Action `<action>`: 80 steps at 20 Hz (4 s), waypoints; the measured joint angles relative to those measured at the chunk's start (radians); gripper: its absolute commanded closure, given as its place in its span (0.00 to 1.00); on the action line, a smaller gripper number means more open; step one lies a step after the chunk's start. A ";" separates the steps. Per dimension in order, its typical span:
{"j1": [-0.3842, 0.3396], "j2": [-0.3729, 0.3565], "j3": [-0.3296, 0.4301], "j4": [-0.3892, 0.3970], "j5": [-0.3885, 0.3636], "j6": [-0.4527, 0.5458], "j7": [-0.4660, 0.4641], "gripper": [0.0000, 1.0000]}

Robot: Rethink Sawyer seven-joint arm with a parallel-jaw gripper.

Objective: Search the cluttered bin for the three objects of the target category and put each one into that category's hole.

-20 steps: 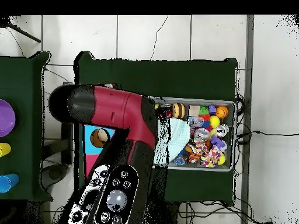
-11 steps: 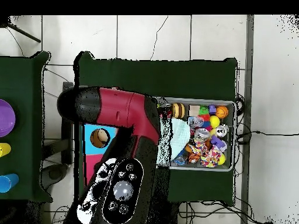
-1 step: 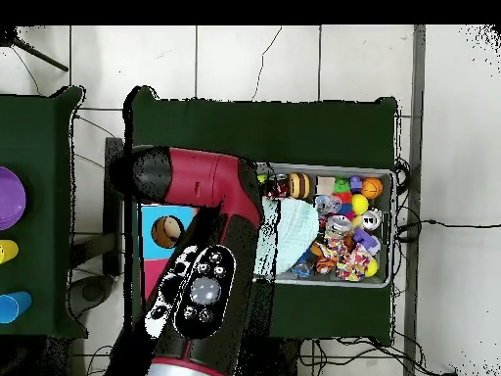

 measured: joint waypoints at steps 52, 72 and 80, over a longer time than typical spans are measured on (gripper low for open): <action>-0.100 0.174 0.139 -0.287 -0.120 0.023 -0.001 0.00; -0.199 0.099 0.179 -0.125 -0.244 -0.092 -0.001 0.00; -0.199 0.103 0.251 -0.085 -0.258 -0.093 -0.001 0.00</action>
